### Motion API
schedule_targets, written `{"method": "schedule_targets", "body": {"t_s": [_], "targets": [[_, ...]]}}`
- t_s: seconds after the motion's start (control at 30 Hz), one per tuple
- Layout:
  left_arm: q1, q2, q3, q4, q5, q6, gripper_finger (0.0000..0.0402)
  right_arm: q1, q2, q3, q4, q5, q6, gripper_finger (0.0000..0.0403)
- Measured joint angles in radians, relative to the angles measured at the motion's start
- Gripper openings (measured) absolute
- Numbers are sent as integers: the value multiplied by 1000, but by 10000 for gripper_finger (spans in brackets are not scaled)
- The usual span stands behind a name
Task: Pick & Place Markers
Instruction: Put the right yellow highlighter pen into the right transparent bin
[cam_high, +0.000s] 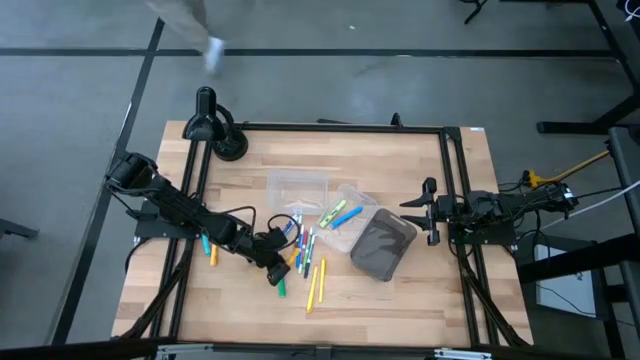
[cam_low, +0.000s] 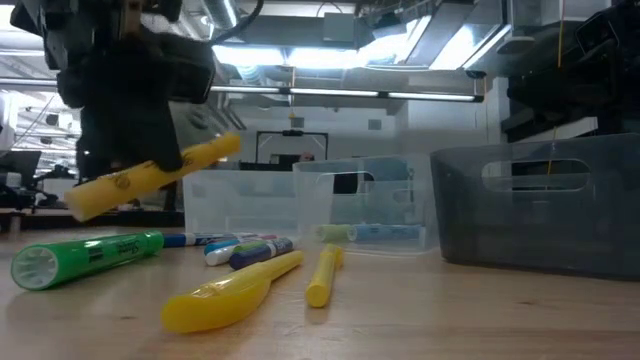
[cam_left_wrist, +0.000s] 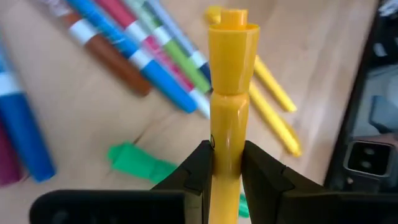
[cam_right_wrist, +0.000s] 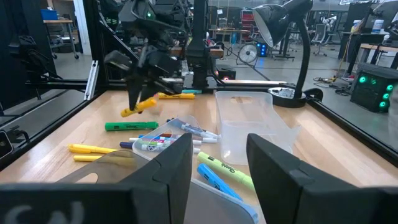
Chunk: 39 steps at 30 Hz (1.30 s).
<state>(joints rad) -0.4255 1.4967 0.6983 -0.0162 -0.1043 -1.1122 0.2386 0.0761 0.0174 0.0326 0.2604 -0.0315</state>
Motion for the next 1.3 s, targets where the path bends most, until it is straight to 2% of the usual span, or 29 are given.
{"method": "schedule_targets", "body": {"t_s": [0.17,0.53,0.73,1.03,1.3], "targets": [[3,0,0,88,-6,80,59,0,0,0,0,0,0,152],[3,-1,0,256,-87,306,59,0,0,0,0,0,0,152],[21,-1,0,352,-88,412,59,0,0,0,0,0,0,152],[92,-1,0,501,-88,594,59,0,0,0,0,0,0,152],[167,-2,0,543,-88,663,59,0,0,0,0,0,0,152]]}}
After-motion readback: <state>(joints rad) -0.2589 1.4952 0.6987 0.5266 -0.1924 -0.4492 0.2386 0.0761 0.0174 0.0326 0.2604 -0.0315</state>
